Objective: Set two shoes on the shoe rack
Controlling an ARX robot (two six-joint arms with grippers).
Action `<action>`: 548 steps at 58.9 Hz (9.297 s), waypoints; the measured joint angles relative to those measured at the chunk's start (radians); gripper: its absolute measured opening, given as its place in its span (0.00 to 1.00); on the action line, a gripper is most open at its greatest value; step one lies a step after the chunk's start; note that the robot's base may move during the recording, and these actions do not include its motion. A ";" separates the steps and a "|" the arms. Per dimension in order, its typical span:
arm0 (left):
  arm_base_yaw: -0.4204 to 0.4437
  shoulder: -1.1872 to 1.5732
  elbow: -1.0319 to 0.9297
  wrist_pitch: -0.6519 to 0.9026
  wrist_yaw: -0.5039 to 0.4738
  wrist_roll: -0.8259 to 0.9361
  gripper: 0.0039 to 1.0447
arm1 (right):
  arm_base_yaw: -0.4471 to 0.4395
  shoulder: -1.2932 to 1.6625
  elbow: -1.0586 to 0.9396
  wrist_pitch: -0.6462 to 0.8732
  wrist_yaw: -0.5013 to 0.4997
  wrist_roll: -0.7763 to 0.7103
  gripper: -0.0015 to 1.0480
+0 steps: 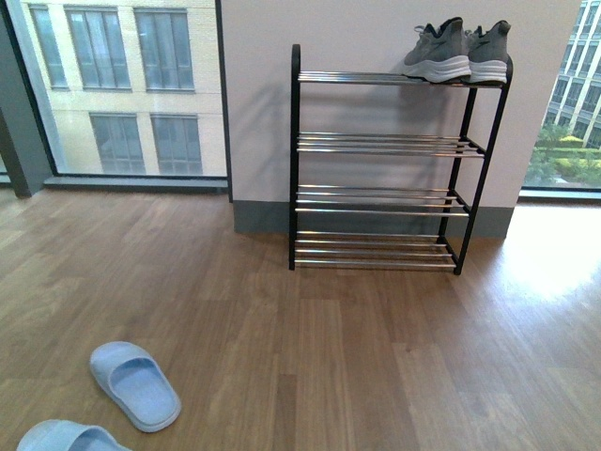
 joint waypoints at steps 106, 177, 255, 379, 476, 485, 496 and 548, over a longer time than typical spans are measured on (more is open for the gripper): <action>0.003 0.000 0.000 -0.001 0.000 0.000 0.91 | 0.001 -0.001 0.000 -0.001 0.000 0.000 0.91; 0.003 -0.001 0.000 -0.001 0.000 0.000 0.91 | 0.001 -0.002 0.000 -0.001 0.003 0.000 0.91; 0.003 -0.001 0.000 -0.001 0.000 0.000 0.91 | 0.001 -0.002 0.000 -0.001 0.000 0.000 0.91; 0.051 0.188 0.077 -0.167 0.083 -0.260 0.91 | 0.001 0.000 0.000 -0.002 0.000 0.000 0.91; -0.266 2.786 1.120 0.416 0.163 -0.908 0.91 | 0.001 0.000 0.000 -0.002 0.000 0.000 0.91; -0.266 2.762 1.114 0.353 0.170 -0.900 0.91 | 0.001 0.000 0.000 -0.002 0.000 0.000 0.91; -0.269 2.692 1.064 0.294 0.188 -0.884 0.91 | 0.001 0.000 0.000 -0.002 0.000 0.000 0.91; -0.235 2.883 1.136 0.297 -0.016 -0.701 0.91 | 0.001 0.000 0.000 -0.002 0.000 0.000 0.91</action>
